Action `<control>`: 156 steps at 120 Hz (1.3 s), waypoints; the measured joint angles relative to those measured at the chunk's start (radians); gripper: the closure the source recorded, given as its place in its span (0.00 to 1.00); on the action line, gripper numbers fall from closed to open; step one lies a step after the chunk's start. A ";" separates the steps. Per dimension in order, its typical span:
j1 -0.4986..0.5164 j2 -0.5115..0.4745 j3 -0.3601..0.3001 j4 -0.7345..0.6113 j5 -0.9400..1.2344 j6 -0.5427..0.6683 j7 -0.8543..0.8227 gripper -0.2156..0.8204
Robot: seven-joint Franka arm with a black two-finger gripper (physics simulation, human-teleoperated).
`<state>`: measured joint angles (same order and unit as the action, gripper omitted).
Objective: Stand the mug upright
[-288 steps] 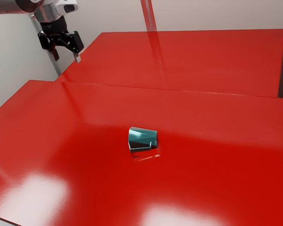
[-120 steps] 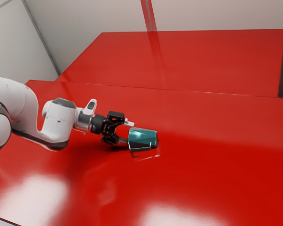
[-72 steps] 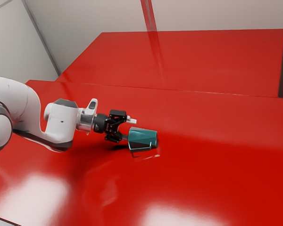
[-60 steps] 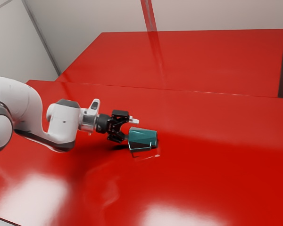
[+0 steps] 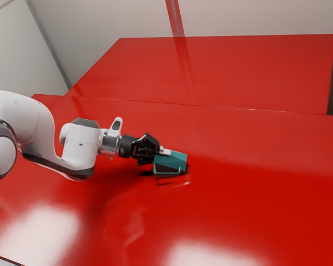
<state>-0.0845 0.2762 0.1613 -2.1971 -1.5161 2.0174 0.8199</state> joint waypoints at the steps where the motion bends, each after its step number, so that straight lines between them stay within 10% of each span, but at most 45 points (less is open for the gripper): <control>1: 0.000 0.000 -0.001 0.000 0.000 0.000 0.000 0.89; 48: 0.000 -0.069 -0.027 0.037 0.038 0.031 -0.019 0.95; 98: 0.001 -0.092 0.025 0.353 1.199 -0.051 -0.227 0.95; 156: 0.001 -0.024 0.032 0.304 1.394 0.047 -0.568 0.96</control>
<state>-0.0838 0.2518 0.1929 -1.8932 -0.1217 2.0644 0.2518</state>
